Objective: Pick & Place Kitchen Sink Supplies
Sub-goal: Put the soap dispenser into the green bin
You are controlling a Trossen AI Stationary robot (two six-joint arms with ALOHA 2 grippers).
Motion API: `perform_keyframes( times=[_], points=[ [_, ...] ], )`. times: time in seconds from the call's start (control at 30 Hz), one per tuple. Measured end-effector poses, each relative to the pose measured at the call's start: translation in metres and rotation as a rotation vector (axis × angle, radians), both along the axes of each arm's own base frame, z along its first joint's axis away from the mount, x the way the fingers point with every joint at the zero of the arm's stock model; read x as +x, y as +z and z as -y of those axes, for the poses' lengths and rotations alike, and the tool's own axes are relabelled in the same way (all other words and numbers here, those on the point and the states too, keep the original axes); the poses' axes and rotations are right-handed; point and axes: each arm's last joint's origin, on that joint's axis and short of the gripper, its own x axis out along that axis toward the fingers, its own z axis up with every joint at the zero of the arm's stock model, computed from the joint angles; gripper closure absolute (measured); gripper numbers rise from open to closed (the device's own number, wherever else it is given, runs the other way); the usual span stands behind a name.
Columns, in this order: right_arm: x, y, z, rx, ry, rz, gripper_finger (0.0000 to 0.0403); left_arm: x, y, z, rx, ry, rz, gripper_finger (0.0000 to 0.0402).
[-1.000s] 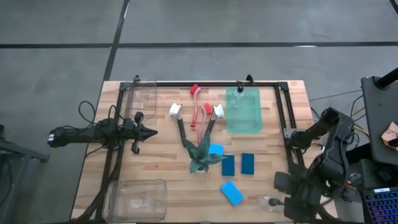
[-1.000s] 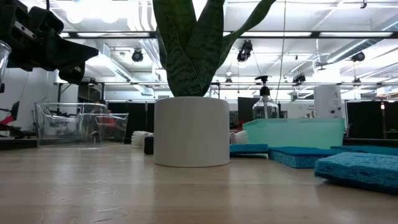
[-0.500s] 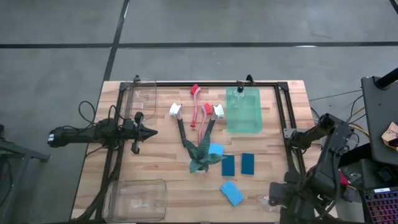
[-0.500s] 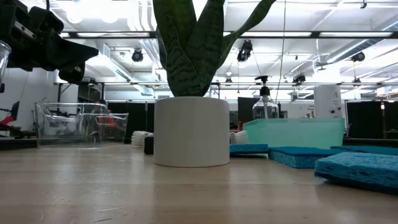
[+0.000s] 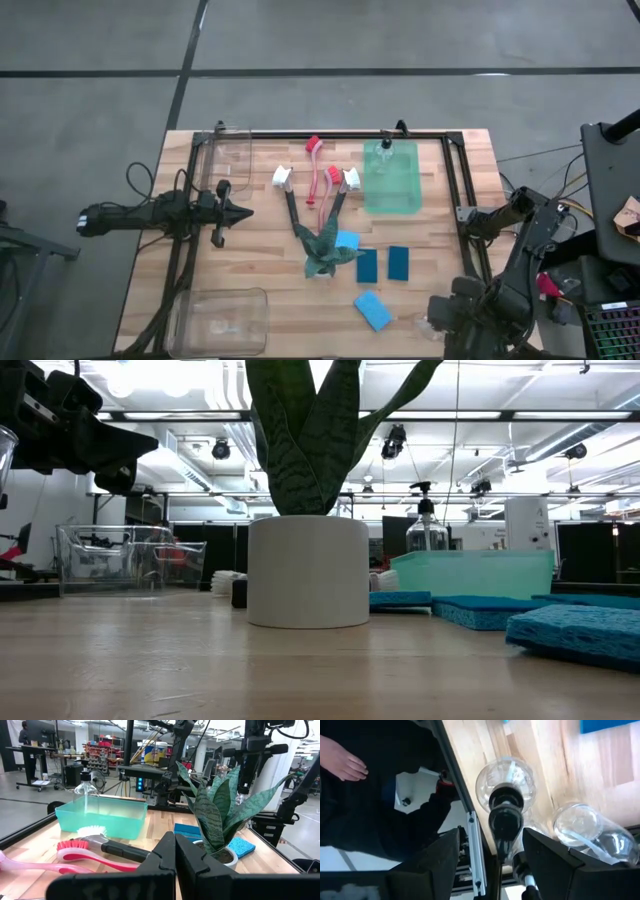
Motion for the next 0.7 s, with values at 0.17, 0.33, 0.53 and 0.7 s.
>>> perform_keyframes(
  times=[0.17, 0.33, 0.53, 0.7],
  points=[
    [0.0007, -0.0037, -0.0005, -0.018, -0.002, -0.007, 0.0188, 0.0000, 0.0000, 0.0000, 0.000, 0.000, 0.000, 0.0401],
    [-0.0004, -0.0067, 0.0008, -0.038, -0.004, -0.021, 0.0188, 0.0000, 0.0000, 0.0000, 0.000, 0.000, 0.000, 0.0401],
    [-0.0004, -0.0068, 0.0009, -0.038, -0.005, -0.022, 0.0188, 0.0000, 0.0000, 0.0000, 0.000, 0.000, 0.000, 0.0401],
    [-0.0003, -0.0079, 0.0008, -0.042, -0.002, -0.019, 0.0201, 0.0000, 0.0000, 0.0000, 0.000, 0.000, 0.000, 0.0401]
  ],
)
